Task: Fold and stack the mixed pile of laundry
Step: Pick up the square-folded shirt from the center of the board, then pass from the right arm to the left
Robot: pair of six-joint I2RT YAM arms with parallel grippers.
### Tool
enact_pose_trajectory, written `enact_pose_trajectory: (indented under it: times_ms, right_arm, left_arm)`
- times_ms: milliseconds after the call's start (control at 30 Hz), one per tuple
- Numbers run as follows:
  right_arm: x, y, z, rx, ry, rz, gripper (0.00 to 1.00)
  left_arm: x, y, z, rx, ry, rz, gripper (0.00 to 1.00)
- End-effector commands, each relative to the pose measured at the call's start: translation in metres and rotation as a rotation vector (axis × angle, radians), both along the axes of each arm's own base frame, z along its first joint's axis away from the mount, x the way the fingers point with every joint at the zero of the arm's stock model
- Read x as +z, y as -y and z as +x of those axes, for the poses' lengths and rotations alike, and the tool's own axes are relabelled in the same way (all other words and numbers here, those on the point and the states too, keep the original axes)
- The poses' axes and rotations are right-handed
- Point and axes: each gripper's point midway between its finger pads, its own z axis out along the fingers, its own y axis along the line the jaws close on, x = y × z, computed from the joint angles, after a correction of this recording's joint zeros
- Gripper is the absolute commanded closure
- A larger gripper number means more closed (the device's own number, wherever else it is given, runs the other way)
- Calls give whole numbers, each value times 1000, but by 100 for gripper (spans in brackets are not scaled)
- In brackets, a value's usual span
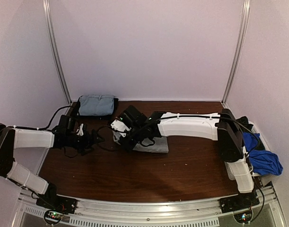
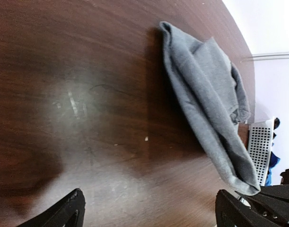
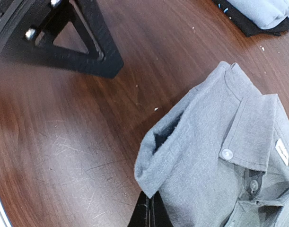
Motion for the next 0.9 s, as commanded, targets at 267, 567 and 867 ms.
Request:
enact_pose_trajectory:
  times_ms: [267,567,867]
  right_arm:
    - [-5,-7,-9,43,-60,54,100]
    - [-5,-18,-12,34,-115,90,100]
    - [-14,-20,0,-23,-105,60,100]
  left_arm:
    - [29,65,36,40,46,-200,2]
    - [-2,94,54,31,-14,-187,3]
    - [-34,111,71,34,-65,-145,48]
